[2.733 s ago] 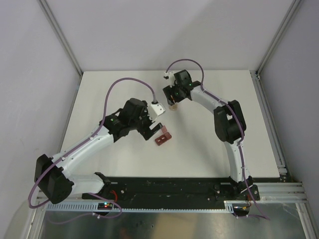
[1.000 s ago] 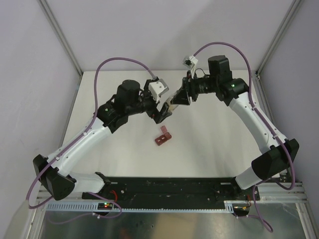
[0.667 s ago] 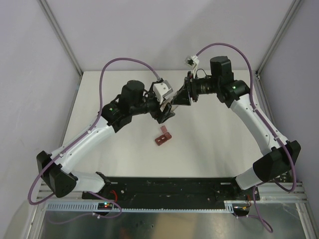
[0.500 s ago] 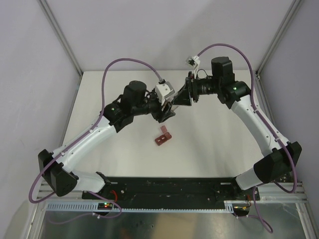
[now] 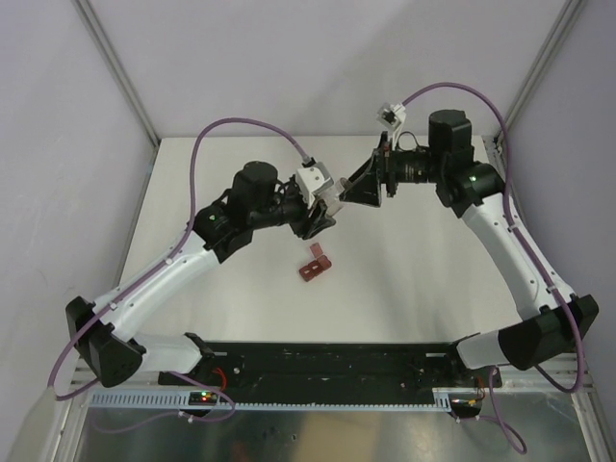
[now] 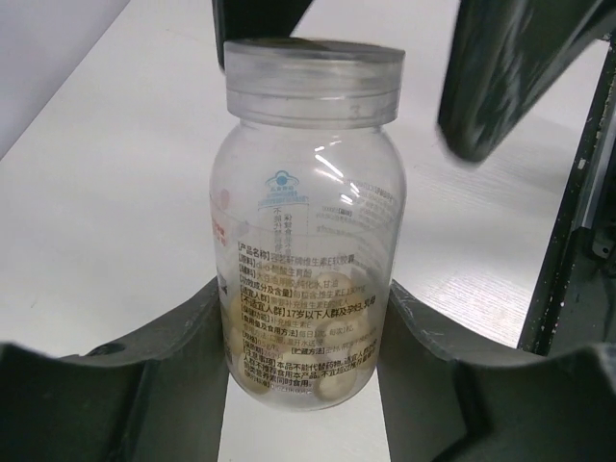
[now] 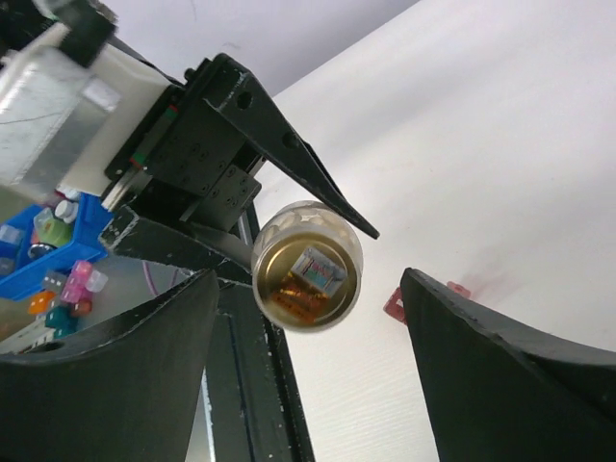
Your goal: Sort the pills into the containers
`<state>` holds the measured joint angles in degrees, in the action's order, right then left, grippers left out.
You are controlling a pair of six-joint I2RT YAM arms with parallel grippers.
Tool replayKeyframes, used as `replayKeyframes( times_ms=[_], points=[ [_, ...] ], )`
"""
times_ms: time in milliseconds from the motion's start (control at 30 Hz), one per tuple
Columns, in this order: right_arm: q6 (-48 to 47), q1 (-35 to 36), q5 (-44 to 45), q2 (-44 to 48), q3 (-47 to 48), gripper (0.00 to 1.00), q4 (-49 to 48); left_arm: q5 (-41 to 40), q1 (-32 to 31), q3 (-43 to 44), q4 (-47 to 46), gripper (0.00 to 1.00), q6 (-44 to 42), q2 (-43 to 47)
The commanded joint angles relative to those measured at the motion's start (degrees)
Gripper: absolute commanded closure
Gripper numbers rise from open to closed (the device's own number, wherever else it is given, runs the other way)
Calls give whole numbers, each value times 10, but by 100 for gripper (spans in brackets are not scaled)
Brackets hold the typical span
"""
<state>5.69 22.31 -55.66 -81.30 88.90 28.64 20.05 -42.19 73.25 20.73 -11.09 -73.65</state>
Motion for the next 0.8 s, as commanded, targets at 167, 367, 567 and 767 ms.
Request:
replayKeyframes(
  times_ms=[167,367,567,767],
  points=[
    [9,-15,7,32,10,17,-2,-39,-23,-15,3,100,-25,34],
    [11,-12,5,28,-6,23,-7,-60,-33,-11,8,100,-27,32],
    [6,-6,5,23,-23,31,-8,-69,-39,-8,8,100,-28,29],
    [2,-2,6,17,-33,43,-10,-70,-39,-7,9,100,-29,30]
  ],
)
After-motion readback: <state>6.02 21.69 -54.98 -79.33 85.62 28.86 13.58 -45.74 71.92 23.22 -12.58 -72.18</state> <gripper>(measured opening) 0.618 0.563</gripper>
